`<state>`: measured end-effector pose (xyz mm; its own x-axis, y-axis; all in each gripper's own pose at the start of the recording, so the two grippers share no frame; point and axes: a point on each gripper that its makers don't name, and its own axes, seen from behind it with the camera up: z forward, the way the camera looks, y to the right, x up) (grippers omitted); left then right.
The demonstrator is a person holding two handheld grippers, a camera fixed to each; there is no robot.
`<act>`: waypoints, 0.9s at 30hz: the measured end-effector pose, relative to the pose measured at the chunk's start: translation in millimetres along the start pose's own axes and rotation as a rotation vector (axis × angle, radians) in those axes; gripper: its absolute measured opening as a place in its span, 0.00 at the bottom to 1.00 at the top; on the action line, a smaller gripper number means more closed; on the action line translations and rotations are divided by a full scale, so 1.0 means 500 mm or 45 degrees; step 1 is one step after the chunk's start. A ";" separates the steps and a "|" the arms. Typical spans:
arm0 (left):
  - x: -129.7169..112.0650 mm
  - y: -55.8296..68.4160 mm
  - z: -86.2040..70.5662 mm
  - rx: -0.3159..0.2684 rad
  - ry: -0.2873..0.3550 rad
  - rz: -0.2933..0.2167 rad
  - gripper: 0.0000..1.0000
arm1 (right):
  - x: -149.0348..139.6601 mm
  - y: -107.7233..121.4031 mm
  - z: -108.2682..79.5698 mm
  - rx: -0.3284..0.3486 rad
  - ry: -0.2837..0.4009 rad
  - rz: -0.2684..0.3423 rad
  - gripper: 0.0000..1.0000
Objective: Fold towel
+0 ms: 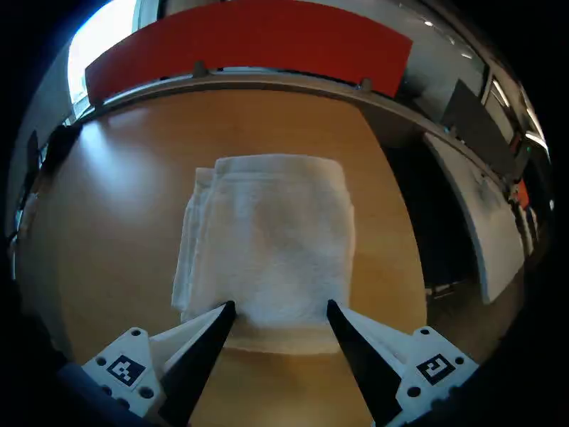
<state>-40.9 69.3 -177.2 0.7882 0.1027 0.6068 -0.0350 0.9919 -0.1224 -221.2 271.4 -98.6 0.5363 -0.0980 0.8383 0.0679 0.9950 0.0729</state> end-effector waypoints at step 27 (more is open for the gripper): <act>0.005 0.008 0.008 -0.007 0.001 0.000 0.97 | 0.103 0.004 -0.024 0.000 0.139 0.019 1.00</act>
<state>-41.6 73.8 -173.1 0.7887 0.1030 0.6061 -0.0318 0.9914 -0.1271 -183.4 268.2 -61.7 0.6258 -0.0846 0.7753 0.0589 0.9964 0.0611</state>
